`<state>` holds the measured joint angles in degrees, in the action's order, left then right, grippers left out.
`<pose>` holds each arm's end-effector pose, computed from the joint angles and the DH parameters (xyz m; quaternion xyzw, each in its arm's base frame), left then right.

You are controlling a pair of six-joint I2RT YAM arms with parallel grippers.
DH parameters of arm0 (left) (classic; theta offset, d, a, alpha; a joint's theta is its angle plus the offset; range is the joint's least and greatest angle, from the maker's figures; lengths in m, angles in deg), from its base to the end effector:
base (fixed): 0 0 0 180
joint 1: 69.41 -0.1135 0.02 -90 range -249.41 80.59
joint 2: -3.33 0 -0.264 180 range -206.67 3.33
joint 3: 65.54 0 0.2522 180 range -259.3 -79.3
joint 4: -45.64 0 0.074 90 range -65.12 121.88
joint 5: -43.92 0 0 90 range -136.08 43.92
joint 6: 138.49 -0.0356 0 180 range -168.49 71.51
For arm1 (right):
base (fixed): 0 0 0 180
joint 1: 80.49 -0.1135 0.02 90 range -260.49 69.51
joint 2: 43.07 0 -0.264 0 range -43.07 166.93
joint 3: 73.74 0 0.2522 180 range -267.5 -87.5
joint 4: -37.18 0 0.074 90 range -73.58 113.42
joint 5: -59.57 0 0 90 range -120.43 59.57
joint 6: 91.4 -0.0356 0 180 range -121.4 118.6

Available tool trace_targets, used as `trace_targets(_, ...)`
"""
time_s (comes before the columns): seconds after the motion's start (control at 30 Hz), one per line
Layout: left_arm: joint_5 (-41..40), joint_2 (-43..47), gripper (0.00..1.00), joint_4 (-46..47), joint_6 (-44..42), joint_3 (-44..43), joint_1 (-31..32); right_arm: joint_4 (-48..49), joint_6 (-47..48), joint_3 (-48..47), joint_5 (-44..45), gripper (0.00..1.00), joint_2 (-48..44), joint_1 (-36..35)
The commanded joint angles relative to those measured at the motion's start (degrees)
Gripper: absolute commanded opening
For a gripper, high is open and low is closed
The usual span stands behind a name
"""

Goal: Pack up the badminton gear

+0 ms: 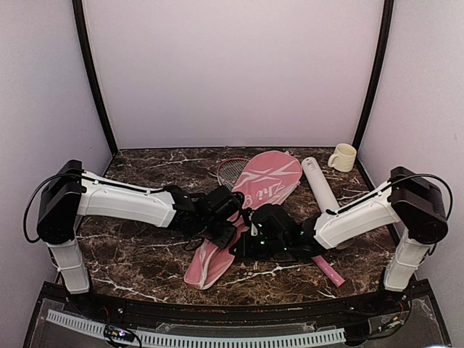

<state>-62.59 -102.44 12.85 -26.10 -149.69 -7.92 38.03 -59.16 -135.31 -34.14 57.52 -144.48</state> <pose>0.1946 -0.3371 0.1867 0.2740 0.9027 -0.1004 0.3163 0.1517 0.3161 0.1465 -0.0630 0.8969 0.3957 0.1872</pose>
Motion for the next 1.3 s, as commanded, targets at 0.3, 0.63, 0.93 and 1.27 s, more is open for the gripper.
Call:
trace_targets(0.3, -6.9, 6.0, 0.01, -3.2, 2.3, 4.3, -0.3, 1.2, 2.2, -0.4, 1.2, 0.0, 1.5, 2.6)
trace_targets(0.63, -7.2, 14.1, 0.0, -6.5, 8.3, 10.6, -0.3, -2.5, 8.2, -10.2, 0.6, 0.0, 8.9, 3.0)
trace_targets(0.93, -6.3, 15.4, 0.0, -4.4, 9.2, 11.5, -1.2, -7.0, 12.1, -8.1, 7.6, 0.38, 2.4, 3.1)
trace_targets(1.27, -4.5, 16.4, 0.0, -1.5, 9.2, 12.2, -2.8, -12.9, 20.5, 1.7, 22.5, 0.77, -15.7, 4.9)
